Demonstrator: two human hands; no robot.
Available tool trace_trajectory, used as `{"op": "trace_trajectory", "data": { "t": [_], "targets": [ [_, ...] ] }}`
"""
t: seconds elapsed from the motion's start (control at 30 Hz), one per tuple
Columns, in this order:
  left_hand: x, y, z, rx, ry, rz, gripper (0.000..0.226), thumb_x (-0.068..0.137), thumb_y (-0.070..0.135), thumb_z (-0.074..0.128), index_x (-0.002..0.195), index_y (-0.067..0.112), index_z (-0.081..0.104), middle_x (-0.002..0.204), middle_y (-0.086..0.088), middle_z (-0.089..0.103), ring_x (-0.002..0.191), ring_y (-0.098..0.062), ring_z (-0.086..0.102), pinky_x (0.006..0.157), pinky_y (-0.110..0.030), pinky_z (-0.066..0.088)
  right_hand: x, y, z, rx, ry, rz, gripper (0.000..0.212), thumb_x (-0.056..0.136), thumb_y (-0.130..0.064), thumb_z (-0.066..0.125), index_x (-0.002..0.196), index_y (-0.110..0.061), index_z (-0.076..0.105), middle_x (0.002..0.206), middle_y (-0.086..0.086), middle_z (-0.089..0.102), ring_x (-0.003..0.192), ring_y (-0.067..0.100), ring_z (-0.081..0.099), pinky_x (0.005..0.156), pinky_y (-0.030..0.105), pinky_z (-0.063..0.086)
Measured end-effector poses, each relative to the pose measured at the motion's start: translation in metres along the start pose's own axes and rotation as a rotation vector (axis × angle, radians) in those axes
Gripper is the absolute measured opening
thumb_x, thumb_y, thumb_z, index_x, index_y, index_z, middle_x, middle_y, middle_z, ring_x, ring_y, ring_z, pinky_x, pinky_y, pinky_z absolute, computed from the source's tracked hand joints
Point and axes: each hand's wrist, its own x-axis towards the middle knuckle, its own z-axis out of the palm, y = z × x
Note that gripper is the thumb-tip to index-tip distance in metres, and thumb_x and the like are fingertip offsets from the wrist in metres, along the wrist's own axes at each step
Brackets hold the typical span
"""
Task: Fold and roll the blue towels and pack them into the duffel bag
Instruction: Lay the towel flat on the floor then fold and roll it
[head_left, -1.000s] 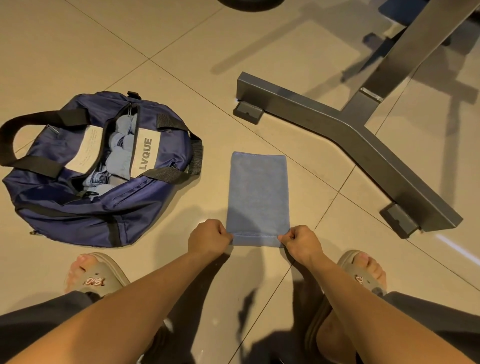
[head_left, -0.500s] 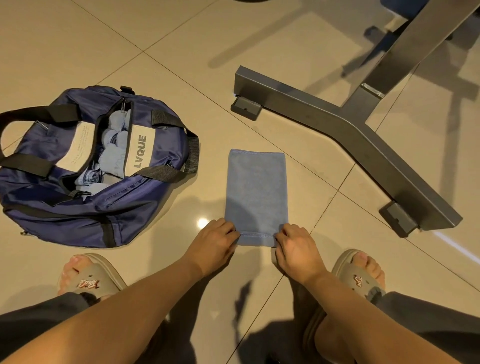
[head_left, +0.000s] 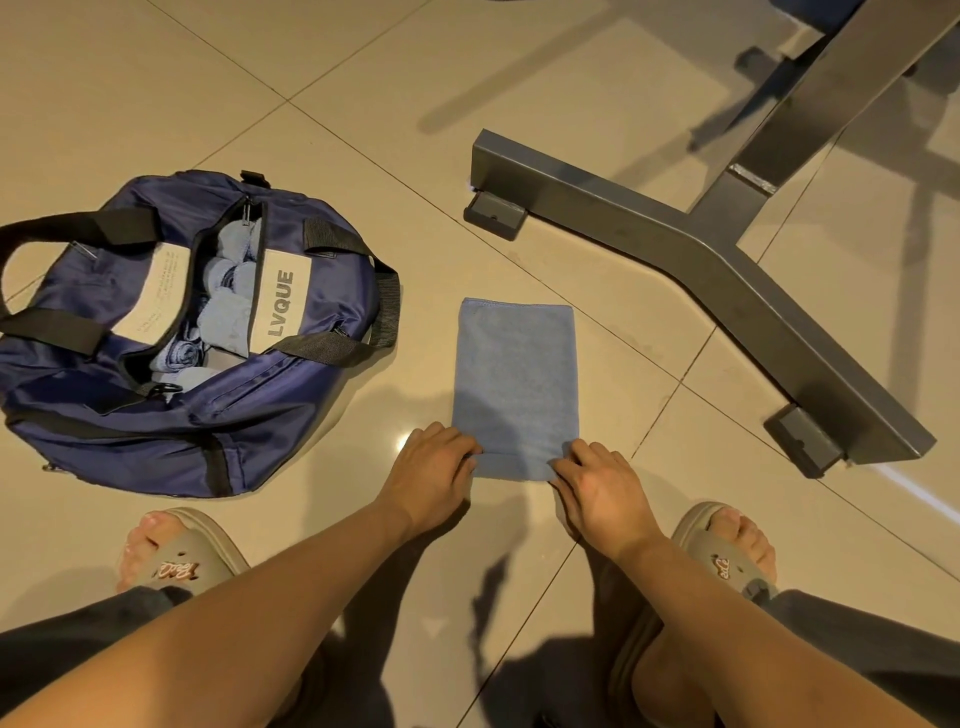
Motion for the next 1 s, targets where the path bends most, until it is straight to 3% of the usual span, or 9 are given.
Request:
{"op": "trace_trajectory", "data": {
  "t": [0.13, 0.23, 0.3, 0.4, 0.53, 0.63, 0.73, 0.9, 1.0],
  "targets": [
    [0.007, 0.006, 0.001, -0.129, 0.000, -0.139, 0.006, 0.100, 0.023, 0.051, 0.097, 0.025, 0.056, 0.090, 0.007, 0.061, 0.085, -0.018, 0.050, 0.082, -0.038, 0.041, 0.014, 0.000, -0.010, 0.218, -0.109, 0.129, 0.019, 0.098, -0.025, 0.049, 0.094, -0.018, 0.067, 0.092, 0.000, 0.064, 0.084, 0.025, 0.057, 0.072, 0.036, 0.044],
    [0.013, 0.004, -0.001, -0.275, 0.026, -0.276, 0.010, 0.094, 0.030, 0.060, 0.089, 0.025, 0.053, 0.077, 0.008, 0.059, 0.078, -0.018, 0.054, 0.075, -0.038, 0.047, 0.021, 0.003, -0.014, 0.417, -0.123, 0.310, 0.014, 0.096, -0.029, 0.058, 0.083, -0.024, 0.057, 0.074, -0.002, 0.060, 0.072, 0.021, 0.055, 0.060, 0.033, 0.038],
    [0.015, 0.002, -0.004, -0.243, 0.088, -0.289, 0.016, 0.091, 0.030, 0.066, 0.082, 0.024, 0.054, 0.074, 0.008, 0.057, 0.076, -0.018, 0.053, 0.072, -0.037, 0.046, 0.025, 0.006, -0.015, 0.520, -0.146, 0.395, 0.023, 0.096, -0.028, 0.061, 0.074, -0.026, 0.054, 0.065, -0.006, 0.057, 0.063, 0.016, 0.053, 0.055, 0.028, 0.035],
    [0.015, 0.004, -0.005, -0.031, 0.157, -0.110, 0.004, 0.091, 0.023, 0.066, 0.088, 0.022, 0.064, 0.086, 0.005, 0.058, 0.082, -0.018, 0.049, 0.075, -0.034, 0.042, 0.035, 0.007, -0.015, 0.524, -0.181, 0.441, 0.032, 0.098, -0.025, 0.060, 0.066, -0.028, 0.053, 0.073, -0.005, 0.059, 0.068, 0.018, 0.056, 0.056, 0.027, 0.036],
    [0.007, 0.002, 0.004, 0.144, 0.156, 0.195, 0.011, 0.092, 0.015, 0.061, 0.098, 0.016, 0.070, 0.096, -0.002, 0.061, 0.087, -0.021, 0.050, 0.075, -0.033, 0.040, 0.040, 0.001, -0.015, 0.411, -0.117, 0.524, 0.023, 0.095, -0.028, 0.063, 0.076, -0.022, 0.051, 0.085, 0.000, 0.057, 0.076, 0.023, 0.055, 0.062, 0.032, 0.039],
    [-0.002, -0.005, 0.006, 0.221, 0.140, 0.285, 0.026, 0.097, 0.033, 0.056, 0.114, 0.017, 0.069, 0.109, 0.000, 0.061, 0.100, -0.022, 0.054, 0.087, -0.037, 0.043, 0.039, -0.004, -0.021, 0.227, 0.005, 0.396, 0.022, 0.088, -0.021, 0.071, 0.077, -0.019, 0.053, 0.082, 0.001, 0.052, 0.072, 0.024, 0.050, 0.063, 0.032, 0.037],
    [0.005, -0.005, -0.001, 0.203, 0.128, 0.229, 0.031, 0.096, 0.032, 0.047, 0.111, 0.019, 0.072, 0.106, 0.000, 0.061, 0.097, -0.023, 0.055, 0.084, -0.036, 0.043, 0.037, -0.010, -0.024, 0.027, 0.086, 0.204, 0.009, 0.076, -0.011, 0.073, 0.078, -0.014, 0.065, 0.083, 0.004, 0.054, 0.072, 0.027, 0.051, 0.064, 0.032, 0.033],
    [0.023, 0.002, -0.008, 0.111, 0.046, 0.044, 0.030, 0.092, 0.030, 0.048, 0.105, 0.021, 0.074, 0.101, 0.001, 0.057, 0.097, -0.022, 0.049, 0.083, -0.036, 0.041, 0.032, -0.021, -0.024, 0.007, 0.106, -0.009, 0.019, 0.088, -0.032, 0.062, 0.102, -0.019, 0.061, 0.098, -0.001, 0.055, 0.091, 0.023, 0.051, 0.083, 0.036, 0.039],
    [0.031, 0.000, -0.011, 0.063, -0.032, 0.009, 0.028, 0.097, 0.029, 0.047, 0.105, 0.021, 0.072, 0.104, 0.001, 0.058, 0.099, -0.022, 0.048, 0.087, -0.037, 0.039, 0.034, -0.016, -0.018, 0.029, 0.043, 0.032, 0.012, 0.090, -0.031, 0.063, 0.098, -0.022, 0.064, 0.093, -0.004, 0.058, 0.089, 0.023, 0.055, 0.082, 0.033, 0.038]
  ]
}}
